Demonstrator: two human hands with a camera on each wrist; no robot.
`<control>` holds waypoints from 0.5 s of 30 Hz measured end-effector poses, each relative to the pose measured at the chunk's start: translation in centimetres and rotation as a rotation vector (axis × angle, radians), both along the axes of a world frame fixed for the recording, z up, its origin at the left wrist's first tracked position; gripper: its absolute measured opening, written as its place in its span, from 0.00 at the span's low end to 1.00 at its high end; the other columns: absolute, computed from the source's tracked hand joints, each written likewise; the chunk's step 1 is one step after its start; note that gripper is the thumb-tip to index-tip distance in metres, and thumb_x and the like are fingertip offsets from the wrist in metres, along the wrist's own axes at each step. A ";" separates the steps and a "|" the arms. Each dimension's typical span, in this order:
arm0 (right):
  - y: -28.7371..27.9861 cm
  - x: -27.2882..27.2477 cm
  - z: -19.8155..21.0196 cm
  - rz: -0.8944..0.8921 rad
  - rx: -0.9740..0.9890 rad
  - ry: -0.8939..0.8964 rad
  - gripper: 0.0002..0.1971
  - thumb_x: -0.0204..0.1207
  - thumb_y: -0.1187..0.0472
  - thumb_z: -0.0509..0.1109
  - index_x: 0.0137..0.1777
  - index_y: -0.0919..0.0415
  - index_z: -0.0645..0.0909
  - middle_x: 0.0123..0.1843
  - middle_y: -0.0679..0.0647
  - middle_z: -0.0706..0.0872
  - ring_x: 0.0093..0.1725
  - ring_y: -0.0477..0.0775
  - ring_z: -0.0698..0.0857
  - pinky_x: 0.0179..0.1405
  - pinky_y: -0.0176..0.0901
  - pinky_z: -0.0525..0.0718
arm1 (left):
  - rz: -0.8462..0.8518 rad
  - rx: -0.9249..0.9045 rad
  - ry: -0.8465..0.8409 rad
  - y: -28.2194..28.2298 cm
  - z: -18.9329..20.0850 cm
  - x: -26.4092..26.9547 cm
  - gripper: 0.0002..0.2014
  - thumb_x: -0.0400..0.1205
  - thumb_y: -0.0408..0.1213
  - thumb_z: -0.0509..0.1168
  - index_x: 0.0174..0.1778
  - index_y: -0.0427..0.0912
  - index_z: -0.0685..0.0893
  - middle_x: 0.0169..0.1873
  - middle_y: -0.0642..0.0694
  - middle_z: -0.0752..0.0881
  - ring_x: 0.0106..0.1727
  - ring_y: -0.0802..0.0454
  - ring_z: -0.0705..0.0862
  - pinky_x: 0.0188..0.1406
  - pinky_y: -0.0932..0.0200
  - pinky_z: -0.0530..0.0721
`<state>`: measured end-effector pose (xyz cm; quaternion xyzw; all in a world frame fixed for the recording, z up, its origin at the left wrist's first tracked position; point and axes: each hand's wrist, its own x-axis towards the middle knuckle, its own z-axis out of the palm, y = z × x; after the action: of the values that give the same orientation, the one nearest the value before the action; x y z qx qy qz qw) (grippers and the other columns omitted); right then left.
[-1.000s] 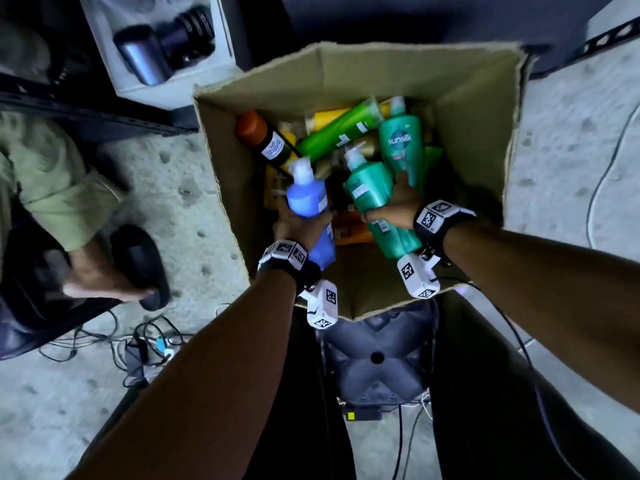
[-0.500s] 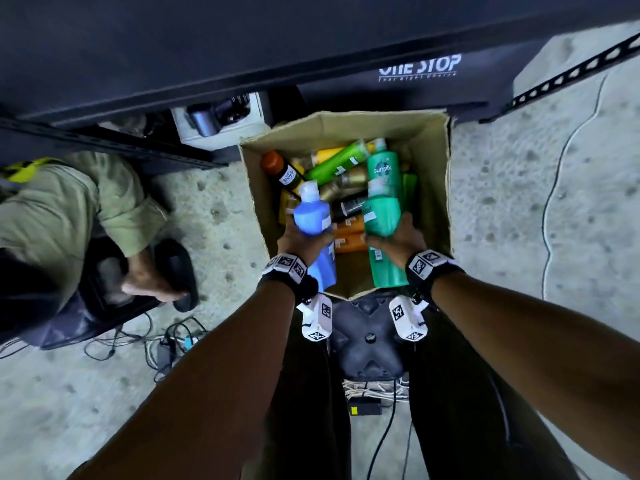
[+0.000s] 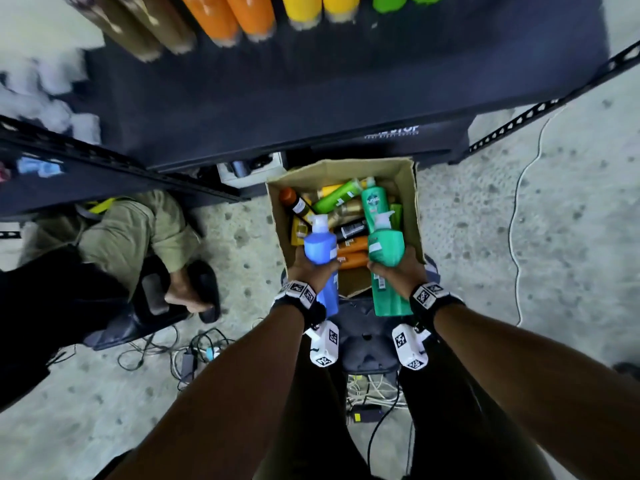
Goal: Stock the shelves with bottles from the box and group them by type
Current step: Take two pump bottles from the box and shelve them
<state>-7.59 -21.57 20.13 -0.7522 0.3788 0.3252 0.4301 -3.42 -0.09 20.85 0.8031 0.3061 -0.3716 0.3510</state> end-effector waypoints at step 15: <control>-0.2 -1.9 14.4 0.044 -0.009 -0.256 0.33 0.68 0.51 0.84 0.67 0.55 0.69 0.53 0.51 0.83 0.50 0.54 0.82 0.50 0.45 0.79 | -0.040 -0.068 -0.168 -2.1 15.2 -0.1 0.36 0.73 0.54 0.78 0.75 0.50 0.73 0.63 0.44 0.85 0.60 0.38 0.85 0.52 0.52 0.81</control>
<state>-9.52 -21.75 34.50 -0.7975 0.3057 0.2342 0.4644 -3.50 -2.23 36.08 0.8250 0.2468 -0.3201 0.3949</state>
